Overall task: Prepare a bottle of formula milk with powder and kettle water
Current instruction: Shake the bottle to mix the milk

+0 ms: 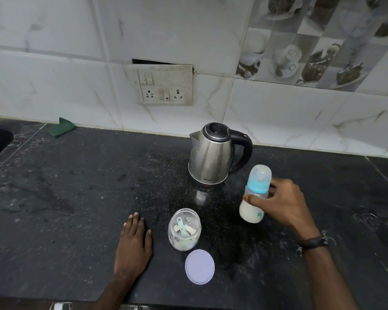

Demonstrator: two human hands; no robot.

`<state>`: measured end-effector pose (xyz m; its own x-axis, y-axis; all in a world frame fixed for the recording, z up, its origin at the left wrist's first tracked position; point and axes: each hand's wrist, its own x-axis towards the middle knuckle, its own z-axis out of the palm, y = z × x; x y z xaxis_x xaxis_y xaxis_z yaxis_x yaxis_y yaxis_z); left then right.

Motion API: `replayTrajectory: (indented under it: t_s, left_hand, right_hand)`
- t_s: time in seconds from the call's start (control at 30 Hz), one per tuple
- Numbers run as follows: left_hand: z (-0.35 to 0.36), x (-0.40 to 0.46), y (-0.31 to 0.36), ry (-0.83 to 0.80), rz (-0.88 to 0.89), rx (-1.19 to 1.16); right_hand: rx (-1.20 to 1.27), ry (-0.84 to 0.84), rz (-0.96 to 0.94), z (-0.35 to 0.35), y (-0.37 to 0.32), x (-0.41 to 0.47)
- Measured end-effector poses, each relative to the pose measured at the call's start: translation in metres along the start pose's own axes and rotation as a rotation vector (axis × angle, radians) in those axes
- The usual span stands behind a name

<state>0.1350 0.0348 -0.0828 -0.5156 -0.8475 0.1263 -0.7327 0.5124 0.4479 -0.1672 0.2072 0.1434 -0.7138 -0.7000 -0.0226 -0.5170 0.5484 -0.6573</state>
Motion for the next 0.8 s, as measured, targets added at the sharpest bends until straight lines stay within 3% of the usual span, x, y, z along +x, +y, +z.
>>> replayTrajectory:
  t_s: [0.1,0.17,0.23,0.33,0.47,0.57,0.7,0.8]
  left_hand:
    - [0.0002,-0.0006,-0.0011,0.002,0.005,-0.009]
    - [0.0001,0.0009,-0.0005,0.004,0.010,-0.005]
    - [0.0006,0.0003,-0.0005,-0.002,0.004,-0.003]
    - [-0.0001,-0.0006,-0.0014,0.013,0.009,-0.010]
    - [0.0011,0.0001,-0.0009,0.001,0.006,0.000]
    - [0.0010,-0.0005,-0.0022,0.010,0.014,-0.003]
    - [0.0010,0.0000,-0.0015,0.007,0.015,0.000]
    - [0.0023,-0.0009,-0.0031,0.017,0.015,0.000]
  right_hand:
    - [0.059,-0.041,-0.009,0.0012,-0.0001,-0.0006]
    - [0.238,0.037,0.026,0.0017,0.0025,0.0010]
    - [0.238,0.108,0.043,0.0014,0.0056,0.0042]
    - [0.252,0.030,0.038,0.0019,0.0038,0.0021]
    - [0.560,0.215,0.126,0.0036,0.0035,0.0030]
    - [0.511,0.043,0.137,0.0036,0.0022,0.0019]
    - [0.699,0.234,0.205,-0.0003,0.0045,0.0058]
    - [0.626,0.057,0.192,0.0033,0.0022,0.0018]
